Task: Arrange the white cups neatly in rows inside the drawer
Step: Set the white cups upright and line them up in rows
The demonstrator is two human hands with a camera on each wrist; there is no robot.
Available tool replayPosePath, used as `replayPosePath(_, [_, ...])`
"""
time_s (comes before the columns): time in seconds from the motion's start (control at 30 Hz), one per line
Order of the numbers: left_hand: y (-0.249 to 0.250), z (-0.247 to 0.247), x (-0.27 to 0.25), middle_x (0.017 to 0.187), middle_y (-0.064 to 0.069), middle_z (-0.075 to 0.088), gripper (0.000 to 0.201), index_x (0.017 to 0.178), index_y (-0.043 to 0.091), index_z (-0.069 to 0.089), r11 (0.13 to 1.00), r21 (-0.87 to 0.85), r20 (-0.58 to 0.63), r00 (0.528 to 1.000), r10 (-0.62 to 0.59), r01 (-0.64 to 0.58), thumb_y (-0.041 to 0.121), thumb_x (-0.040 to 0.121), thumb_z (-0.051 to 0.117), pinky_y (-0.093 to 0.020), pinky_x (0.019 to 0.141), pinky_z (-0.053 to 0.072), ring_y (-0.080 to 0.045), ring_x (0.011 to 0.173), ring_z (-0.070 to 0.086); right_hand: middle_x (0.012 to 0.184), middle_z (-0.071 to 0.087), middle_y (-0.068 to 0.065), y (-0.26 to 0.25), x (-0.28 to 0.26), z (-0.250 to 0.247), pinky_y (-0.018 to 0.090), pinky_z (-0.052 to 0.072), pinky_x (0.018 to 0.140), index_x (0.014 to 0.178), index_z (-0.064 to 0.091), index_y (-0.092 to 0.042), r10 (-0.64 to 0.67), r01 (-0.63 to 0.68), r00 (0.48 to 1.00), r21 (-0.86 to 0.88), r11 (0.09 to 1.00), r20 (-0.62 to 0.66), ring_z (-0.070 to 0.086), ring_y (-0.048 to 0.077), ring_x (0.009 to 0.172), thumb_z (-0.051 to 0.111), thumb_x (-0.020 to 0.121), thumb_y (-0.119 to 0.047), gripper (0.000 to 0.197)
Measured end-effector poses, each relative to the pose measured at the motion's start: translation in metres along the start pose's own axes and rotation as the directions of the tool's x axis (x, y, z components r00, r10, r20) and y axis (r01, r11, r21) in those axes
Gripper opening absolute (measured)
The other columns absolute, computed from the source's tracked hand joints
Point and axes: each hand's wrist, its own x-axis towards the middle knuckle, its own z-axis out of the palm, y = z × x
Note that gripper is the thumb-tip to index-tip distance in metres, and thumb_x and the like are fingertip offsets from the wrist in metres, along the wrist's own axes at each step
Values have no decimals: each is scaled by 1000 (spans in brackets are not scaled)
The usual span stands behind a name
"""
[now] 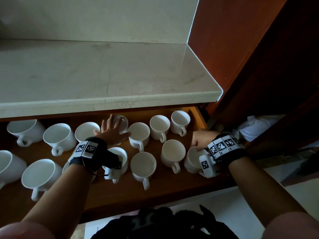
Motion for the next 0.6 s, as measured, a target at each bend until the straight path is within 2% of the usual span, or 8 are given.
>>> replayPosePath(0.07, [0, 0, 0, 155, 4, -30, 83, 150, 40, -5, 1000, 1, -4, 1000, 1, -1, 69, 87, 40, -61, 113, 1, -29, 145, -18, 90, 70, -9, 2, -1, 1, 23, 54, 71, 108, 72, -21, 12, -12, 1000, 21, 1000, -22, 65, 10, 85, 64, 83, -5, 31])
replayPosePath(0.17, [0, 0, 1, 155, 5, -30, 82, 150, 40, -5, 1000, 3, -5, 1000, 1, -1, 69, 87, 40, -60, 113, 1, -29, 145, -17, 72, 60, -17, 4, -2, 1, 17, 44, 60, 106, 73, -20, 27, -26, 999, 31, 999, -41, 61, 6, 78, 64, 84, -5, 29])
replayPosePath(0.33, [-1, 2, 3, 155, 4, -29, 82, 150, 40, -4, 1000, 8, -8, 1000, 3, -3, 69, 87, 39, -61, 113, 2, -29, 145, -16, 75, 61, -15, 3, -3, 2, 17, 46, 58, 107, 72, -18, 56, -55, 998, 42, 998, -20, 60, 5, 73, 61, 84, -3, 29])
replayPosePath(0.4, [-1, 2, 3, 155, 5, -29, 80, 150, 40, -2, 1000, 13, -7, 1000, -5, 5, 69, 87, 39, -60, 113, 3, -29, 145, -16, 69, 60, -15, 4, -6, 1, 16, 45, 52, 104, 73, -17, 65, -64, 998, 44, 997, -19, 59, 0, 60, 60, 84, -2, 28])
replayPosePath(0.5, [0, 2, 3, 155, 5, -28, 80, 150, 39, -1, 1000, 9, -14, 1000, -9, 9, 69, 87, 39, -60, 113, 3, -29, 146, -14, 63, 57, -10, 2, -11, -1, 9, 37, 34, 103, 72, -12, 75, -75, 997, 50, 996, 9, 51, -6, 34, 59, 87, -2, 23])
replayPosePath(0.6, [-2, 3, 6, 155, 6, -28, 81, 150, 39, 0, 1000, 1, -25, 1000, -8, 8, 70, 86, 40, -60, 113, 3, -28, 146, -14, 62, 57, -7, 1, -13, -4, 9, 37, 34, 107, 70, -9, 76, -77, 997, 34, 996, 31, 53, -1, 39, 60, 88, -6, 21])
